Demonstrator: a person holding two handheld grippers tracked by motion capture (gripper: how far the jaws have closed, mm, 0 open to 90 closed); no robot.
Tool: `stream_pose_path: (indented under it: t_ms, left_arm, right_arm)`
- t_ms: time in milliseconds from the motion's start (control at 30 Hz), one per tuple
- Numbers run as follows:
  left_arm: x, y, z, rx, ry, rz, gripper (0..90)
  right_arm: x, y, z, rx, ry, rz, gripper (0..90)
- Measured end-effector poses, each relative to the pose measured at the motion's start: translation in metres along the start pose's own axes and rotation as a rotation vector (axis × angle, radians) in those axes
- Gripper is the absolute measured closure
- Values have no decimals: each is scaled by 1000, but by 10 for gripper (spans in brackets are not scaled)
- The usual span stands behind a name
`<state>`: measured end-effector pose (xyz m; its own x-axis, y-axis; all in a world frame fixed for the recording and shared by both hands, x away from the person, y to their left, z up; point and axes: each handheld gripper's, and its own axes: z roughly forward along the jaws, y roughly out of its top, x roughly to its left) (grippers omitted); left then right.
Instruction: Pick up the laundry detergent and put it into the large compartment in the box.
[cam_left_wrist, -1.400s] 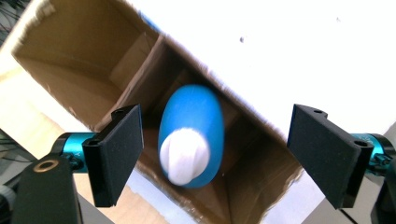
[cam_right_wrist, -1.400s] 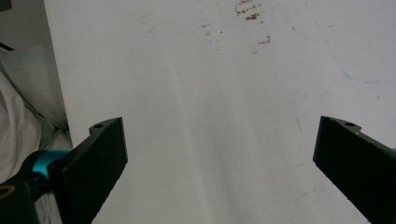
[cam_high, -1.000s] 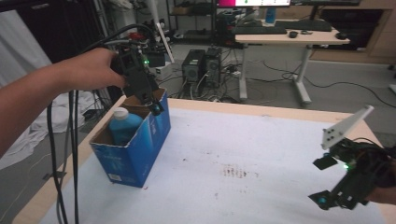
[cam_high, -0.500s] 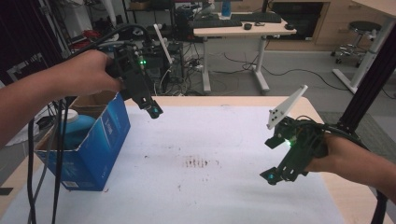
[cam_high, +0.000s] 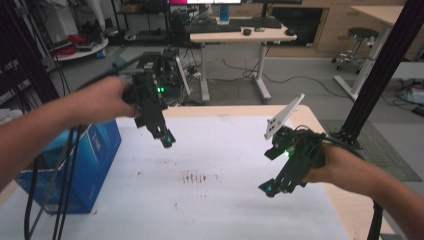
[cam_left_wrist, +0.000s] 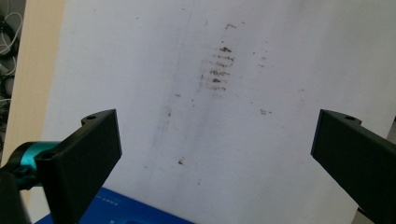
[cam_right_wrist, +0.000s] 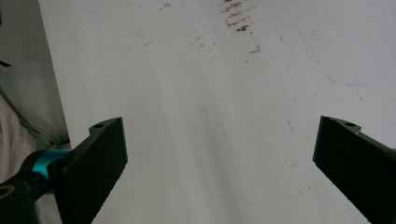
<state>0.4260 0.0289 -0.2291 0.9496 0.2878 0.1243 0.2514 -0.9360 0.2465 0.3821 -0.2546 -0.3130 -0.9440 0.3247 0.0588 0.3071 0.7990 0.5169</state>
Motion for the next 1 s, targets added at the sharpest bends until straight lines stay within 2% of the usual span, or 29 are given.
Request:
stream_pose_path:
  t_ms: [133,200,333,500,633,1000]
  left_arm:
    - [2,5,15,18,-48,-16,17]
    - [3,7,22,29,-93,-15,17]
    - [1,11,32,28,-144,4,17]
    - [2,14,39,35,-154,8,17]
    - [-1,14,41,21,-181,16,17]
    - [-1,9,48,37,-169,5,17]
  right_arm:
    - [-1,2,3,10,5,-1,21]
    - [-2,2,3,11,3,-1,21]
    - [-3,2,3,14,8,2,21]
    - [-6,0,4,18,6,9,21]
    - [-5,1,4,19,6,10,21]
    - [-5,3,8,34,7,2,21]
